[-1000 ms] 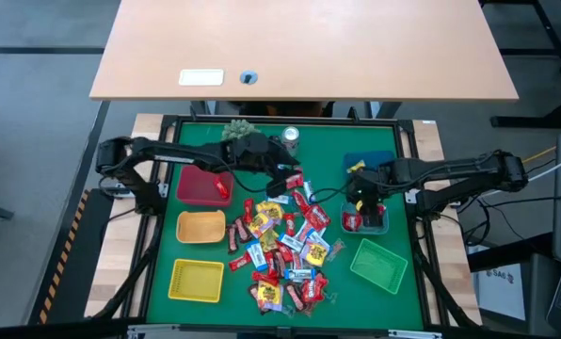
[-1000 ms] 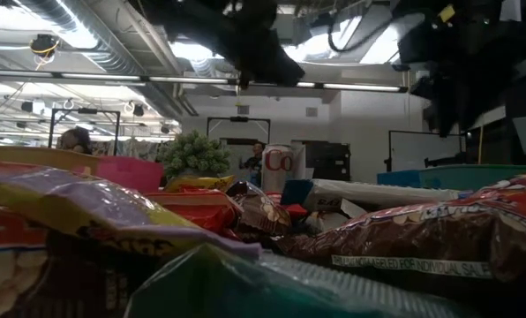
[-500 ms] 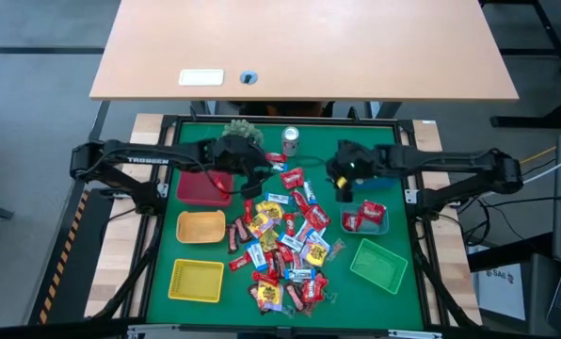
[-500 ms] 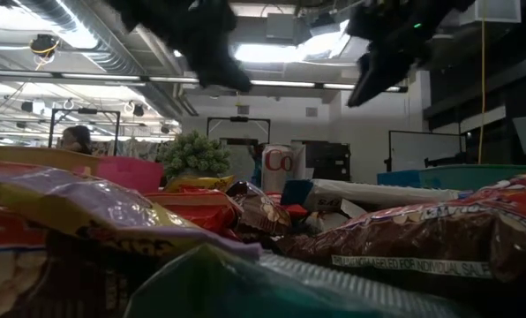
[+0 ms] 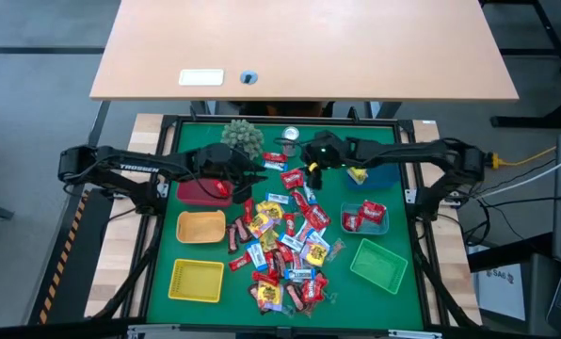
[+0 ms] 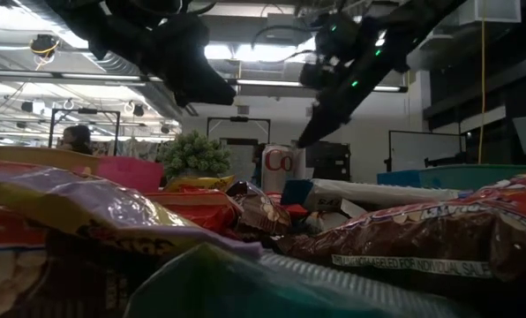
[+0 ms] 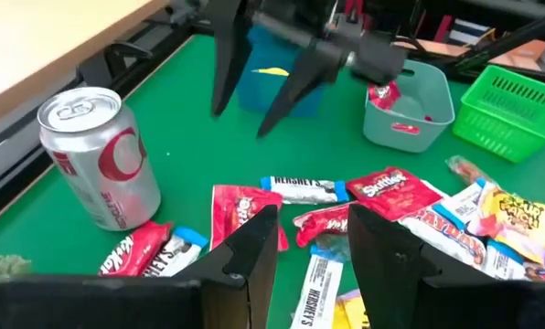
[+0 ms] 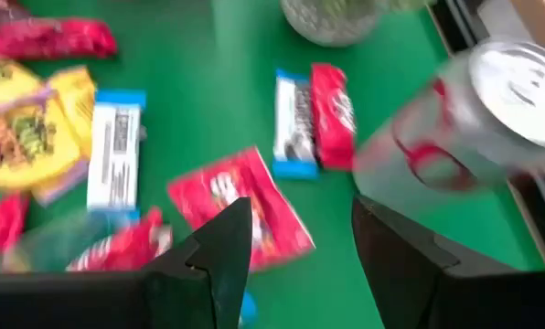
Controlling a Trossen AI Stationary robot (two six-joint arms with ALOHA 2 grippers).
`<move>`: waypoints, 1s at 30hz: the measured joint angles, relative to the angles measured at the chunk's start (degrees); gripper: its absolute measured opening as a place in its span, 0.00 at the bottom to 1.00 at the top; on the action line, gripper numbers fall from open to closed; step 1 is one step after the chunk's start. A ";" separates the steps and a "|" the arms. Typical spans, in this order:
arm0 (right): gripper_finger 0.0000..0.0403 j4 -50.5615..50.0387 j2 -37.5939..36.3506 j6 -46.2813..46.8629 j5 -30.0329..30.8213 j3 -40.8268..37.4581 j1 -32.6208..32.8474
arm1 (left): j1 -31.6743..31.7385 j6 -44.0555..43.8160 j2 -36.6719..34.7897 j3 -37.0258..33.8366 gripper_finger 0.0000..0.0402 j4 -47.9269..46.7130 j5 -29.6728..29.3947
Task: Sort candy
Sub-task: Put the red candy into the light blue bin
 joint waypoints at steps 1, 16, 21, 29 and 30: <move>0.46 0.83 1.33 -0.07 -0.18 0.00 0.00 | 0.00 0.00 0.03 0.00 0.30 -0.18 -0.01; 0.46 6.64 13.57 -0.55 -1.23 0.04 0.02 | -0.50 0.00 0.03 0.00 0.30 -0.12 -1.46; 0.46 7.30 15.23 -0.50 -1.67 0.24 0.02 | -0.50 0.00 0.03 0.00 0.30 -0.07 -1.46; 0.27 6.71 15.41 -0.54 -3.82 0.15 0.04 | -0.50 0.00 0.03 0.00 0.30 -0.08 -1.48; 0.23 6.66 15.41 -0.55 -3.82 0.15 0.04 | -0.50 0.00 0.03 0.00 0.30 -0.06 -1.48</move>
